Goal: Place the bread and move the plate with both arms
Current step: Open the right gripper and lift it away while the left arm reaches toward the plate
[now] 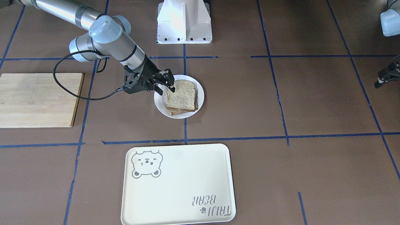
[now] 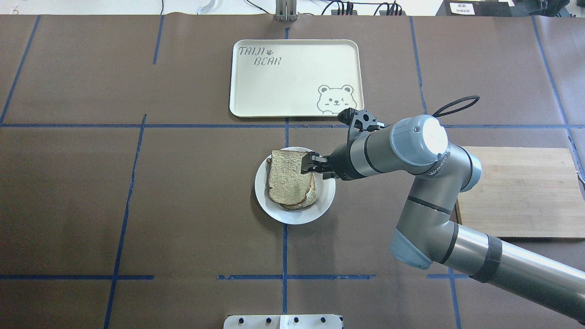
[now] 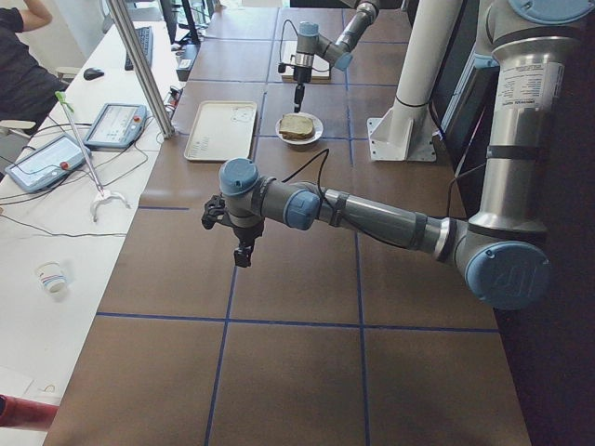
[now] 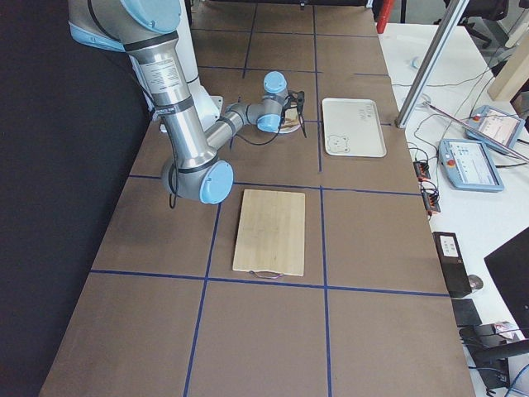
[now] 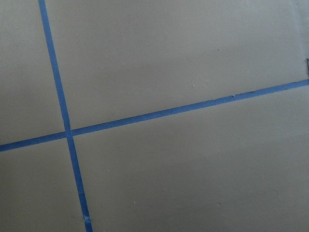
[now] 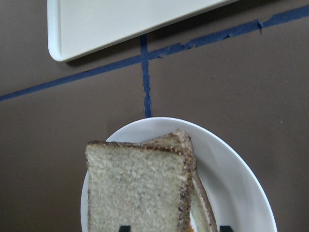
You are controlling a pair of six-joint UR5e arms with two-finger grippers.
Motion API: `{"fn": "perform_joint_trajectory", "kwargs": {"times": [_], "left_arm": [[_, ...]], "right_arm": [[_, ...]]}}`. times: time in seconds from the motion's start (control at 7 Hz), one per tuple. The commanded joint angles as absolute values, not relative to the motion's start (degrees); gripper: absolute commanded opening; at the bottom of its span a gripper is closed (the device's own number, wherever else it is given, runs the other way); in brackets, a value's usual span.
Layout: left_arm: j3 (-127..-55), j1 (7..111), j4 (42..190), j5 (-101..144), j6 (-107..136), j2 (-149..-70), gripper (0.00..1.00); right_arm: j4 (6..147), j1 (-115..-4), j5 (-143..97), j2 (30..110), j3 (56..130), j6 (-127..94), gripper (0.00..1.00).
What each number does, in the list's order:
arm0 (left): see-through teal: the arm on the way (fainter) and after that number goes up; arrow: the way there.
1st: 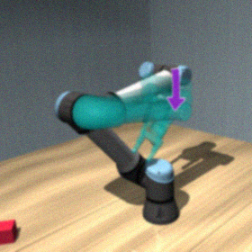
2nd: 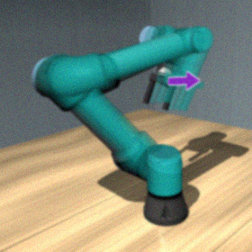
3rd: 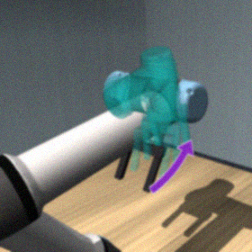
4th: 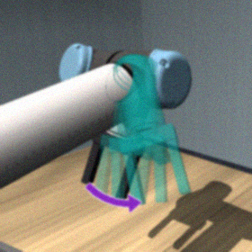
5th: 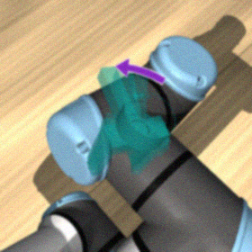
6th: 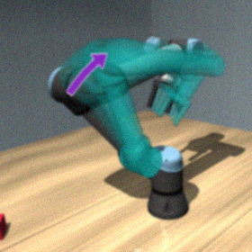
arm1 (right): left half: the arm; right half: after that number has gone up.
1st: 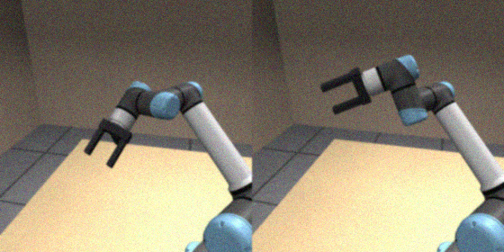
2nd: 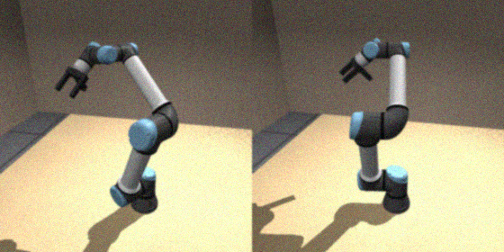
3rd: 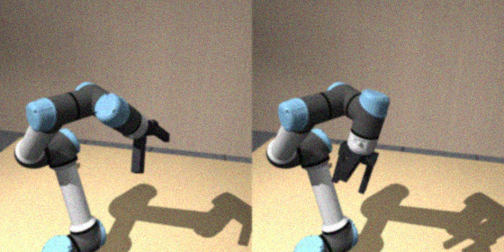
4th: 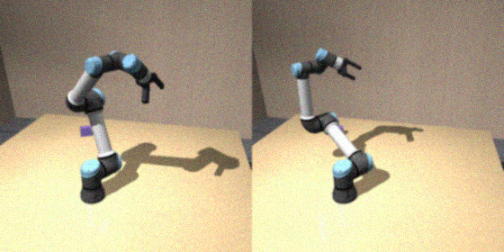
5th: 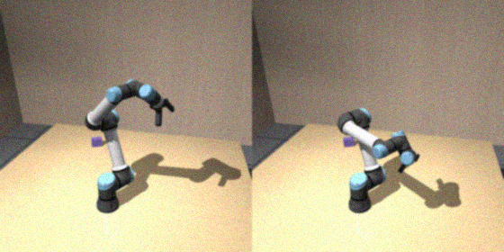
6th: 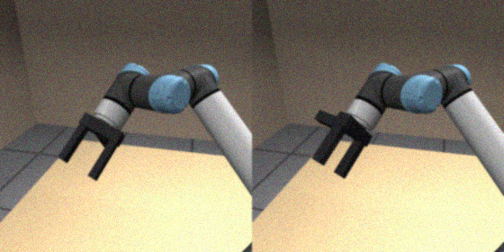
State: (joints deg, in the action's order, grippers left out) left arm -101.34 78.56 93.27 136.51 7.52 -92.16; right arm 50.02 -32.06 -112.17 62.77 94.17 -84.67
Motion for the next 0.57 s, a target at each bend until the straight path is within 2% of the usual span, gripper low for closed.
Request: {"fn": "perform_joint_trajectory", "kwargs": {"times": [0.0, 0.29, 0.43], "left_arm": [[-102.0, 76.2, 97.5, 140.3, 18.1, -93.0, 1.00], [-101.5, 65.9, 114.9, 139.5, 40.6, -94.6, 1.00], [-100.8, 62.0, 118.7, 138.9, 50.9, -98.8, 1.00]], "right_arm": [[54.4, -38.4, -119.1, 62.8, 96.3, -84.8, 1.00], [66.7, -45.4, -120.2, 63.2, 101.8, -81.7, 1.00], [69.7, -48.6, -120.1, 63.2, 102.2, -75.1, 1.00]]}}
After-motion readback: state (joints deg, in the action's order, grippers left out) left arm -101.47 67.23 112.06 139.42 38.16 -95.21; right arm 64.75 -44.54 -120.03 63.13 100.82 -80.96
